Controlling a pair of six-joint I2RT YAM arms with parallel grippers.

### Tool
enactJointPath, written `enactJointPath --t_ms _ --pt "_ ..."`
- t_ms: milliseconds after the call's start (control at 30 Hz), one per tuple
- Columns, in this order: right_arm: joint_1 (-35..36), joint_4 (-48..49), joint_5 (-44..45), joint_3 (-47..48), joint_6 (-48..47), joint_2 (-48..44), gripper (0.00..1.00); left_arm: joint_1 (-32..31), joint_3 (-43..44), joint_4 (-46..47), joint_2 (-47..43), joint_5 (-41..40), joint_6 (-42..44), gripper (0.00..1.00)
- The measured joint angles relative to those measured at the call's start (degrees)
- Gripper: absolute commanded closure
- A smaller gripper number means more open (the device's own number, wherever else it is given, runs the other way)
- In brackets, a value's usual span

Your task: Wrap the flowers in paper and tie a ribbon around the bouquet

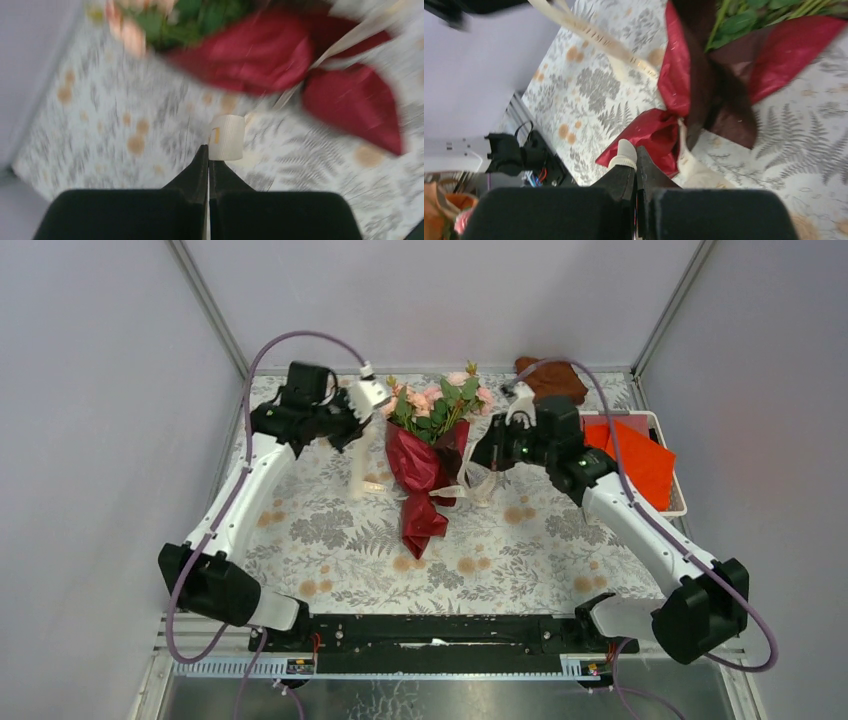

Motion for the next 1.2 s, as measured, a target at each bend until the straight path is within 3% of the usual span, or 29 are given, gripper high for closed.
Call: enactJointPath --t_ms 133,267,300,467,567,633,800,967,1200 --pt "4.79 -4.9 0.42 0.96 -2.14 2.6 0.86 -9.6 19.39 -7.34 2.47 6.29 -6.43 1.0" --pt "5.27 -15.43 8.63 0.81 -2.47 2.73 0.46 -12.59 29.68 -10.54 1.31 12.0 -12.76 1.0" --pt "5.27 -18.49 12.46 0.72 -2.54 2.73 0.31 -12.72 30.93 -10.95 0.9 12.9 -13.97 1.0" --pt "5.22 -31.98 28.52 0.48 -2.82 2.67 0.01 -13.22 32.17 -13.03 -0.98 16.11 -18.1 1.0" --pt "5.66 -35.41 34.42 1.84 -4.76 2.36 0.0 -13.75 31.98 -14.12 -1.2 17.51 -19.52 1.0" --pt "8.17 -31.67 34.03 1.86 -8.52 0.59 0.0 -13.99 31.71 -14.36 -1.44 17.97 -19.89 1.0" --pt "20.15 -2.54 19.21 -6.45 -18.05 -4.28 0.05 -14.08 30.32 -14.36 -4.04 17.2 -20.09 1.0" --pt "21.57 20.35 10.27 -7.37 -19.32 7.65 0.11 -14.08 27.41 -14.08 -9.49 15.04 -20.2 1.0" --pt "21.57 32.22 6.56 -6.4 -18.21 19.58 0.28 -14.27 25.92 -13.79 -12.59 10.45 -21.44 1.0"
